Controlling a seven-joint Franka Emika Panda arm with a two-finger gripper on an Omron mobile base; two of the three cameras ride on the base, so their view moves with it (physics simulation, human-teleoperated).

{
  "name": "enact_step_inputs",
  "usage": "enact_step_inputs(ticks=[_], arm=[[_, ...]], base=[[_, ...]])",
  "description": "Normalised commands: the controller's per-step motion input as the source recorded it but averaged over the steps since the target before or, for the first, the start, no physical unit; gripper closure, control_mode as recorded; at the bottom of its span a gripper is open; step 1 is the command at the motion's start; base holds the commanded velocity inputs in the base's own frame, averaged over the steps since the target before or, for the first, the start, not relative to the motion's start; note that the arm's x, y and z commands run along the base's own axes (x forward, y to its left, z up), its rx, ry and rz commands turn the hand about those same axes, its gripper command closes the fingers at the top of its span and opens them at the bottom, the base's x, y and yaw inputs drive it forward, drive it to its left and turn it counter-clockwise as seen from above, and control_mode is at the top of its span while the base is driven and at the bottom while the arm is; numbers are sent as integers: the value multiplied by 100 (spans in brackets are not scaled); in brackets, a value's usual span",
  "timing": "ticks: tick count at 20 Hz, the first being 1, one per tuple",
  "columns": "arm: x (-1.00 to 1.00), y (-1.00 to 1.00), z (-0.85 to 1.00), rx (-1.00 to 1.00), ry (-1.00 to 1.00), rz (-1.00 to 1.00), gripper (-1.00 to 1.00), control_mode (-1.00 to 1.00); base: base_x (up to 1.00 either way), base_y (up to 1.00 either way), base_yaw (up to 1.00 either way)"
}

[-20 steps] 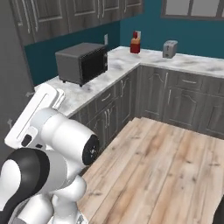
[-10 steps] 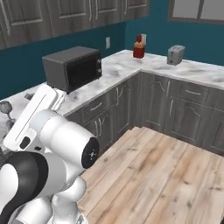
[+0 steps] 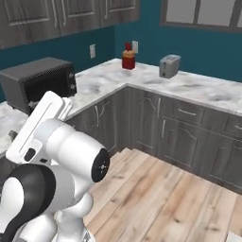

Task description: Retrieve the wine glasses from the counter and place one next to each plate.

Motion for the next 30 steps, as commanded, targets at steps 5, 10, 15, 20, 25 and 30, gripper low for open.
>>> enact_step_inputs(ticks=[5, 10, 15, 20, 25, 30], arm=[[0, 0, 0, 0, 0, 0, -100, 100], [0, 0, 0, 0, 0, 0, -100, 100], [0, 0, 0, 0, 0, 0, -100, 100], [0, 0, 0, 0, 0, 0, -100, 100], [0, 0, 0, 0, 0, 0, -100, 100], [0, 0, 0, 0, 0, 0, -100, 100]], base=[[87, 15, 32], [90, -16, 78], [47, -6, 93], [28, 0, 99], [36, -1, 91], [14, -18, 10]])
